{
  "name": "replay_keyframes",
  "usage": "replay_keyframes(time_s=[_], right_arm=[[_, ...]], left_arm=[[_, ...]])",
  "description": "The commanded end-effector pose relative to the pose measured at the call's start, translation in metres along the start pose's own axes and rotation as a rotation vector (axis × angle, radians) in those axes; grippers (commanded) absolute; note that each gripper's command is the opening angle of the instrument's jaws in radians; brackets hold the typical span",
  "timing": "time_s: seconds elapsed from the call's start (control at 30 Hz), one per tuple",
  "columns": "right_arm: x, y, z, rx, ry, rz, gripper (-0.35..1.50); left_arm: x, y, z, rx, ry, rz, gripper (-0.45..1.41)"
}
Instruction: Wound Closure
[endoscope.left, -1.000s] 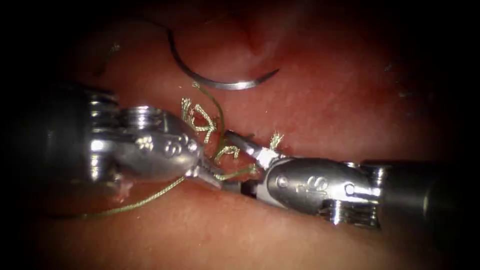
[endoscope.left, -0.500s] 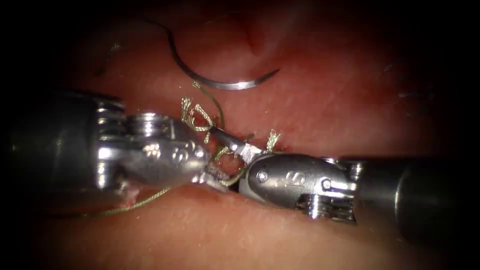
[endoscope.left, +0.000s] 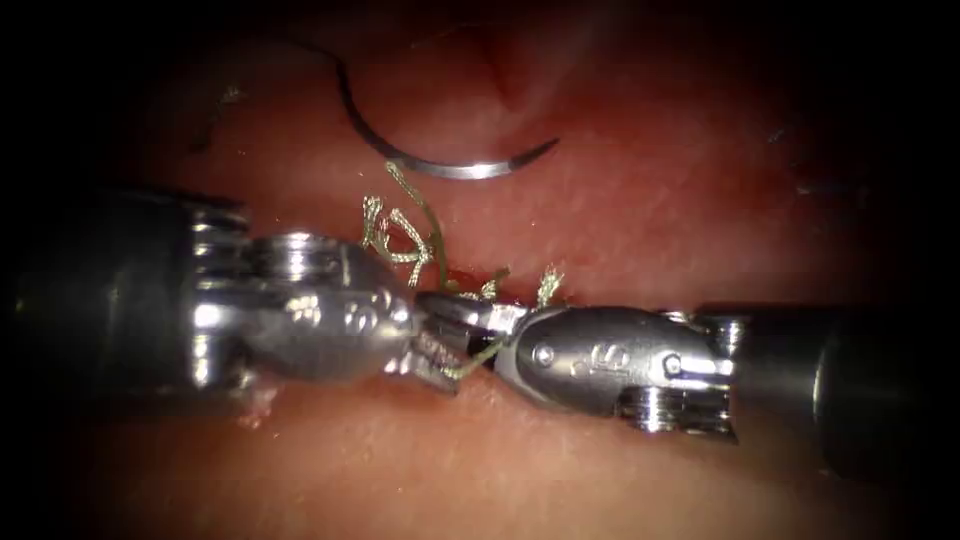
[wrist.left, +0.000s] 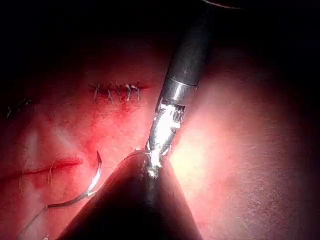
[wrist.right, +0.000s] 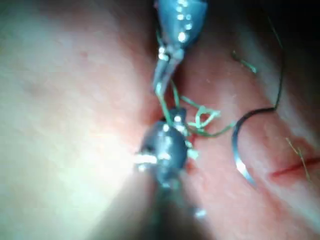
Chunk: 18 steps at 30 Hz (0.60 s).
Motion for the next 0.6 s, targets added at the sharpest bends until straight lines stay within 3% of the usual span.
replay_keyframes(time_s=[0.03, 0.3, 0.6], right_arm=[[0.0001, -0.0003, 0.0008, 0.001, 0.003, -0.003, -0.35], [0.0012, -0.0006, 0.0, -0.002, -0.001, -0.035, -0.35], [0.0009, -0.0005, -0.0004, 0.016, -0.021, -0.042, -0.35]], left_arm=[[0.0003, -0.0004, 0.0006, 0.001, 0.001, 0.002, -0.45], [0.0001, -0.0005, 0.0002, -0.003, 0.003, 0.004, -0.45], [-0.0008, -0.001, -0.0015, -0.008, 0.005, 0.011, -0.45]])
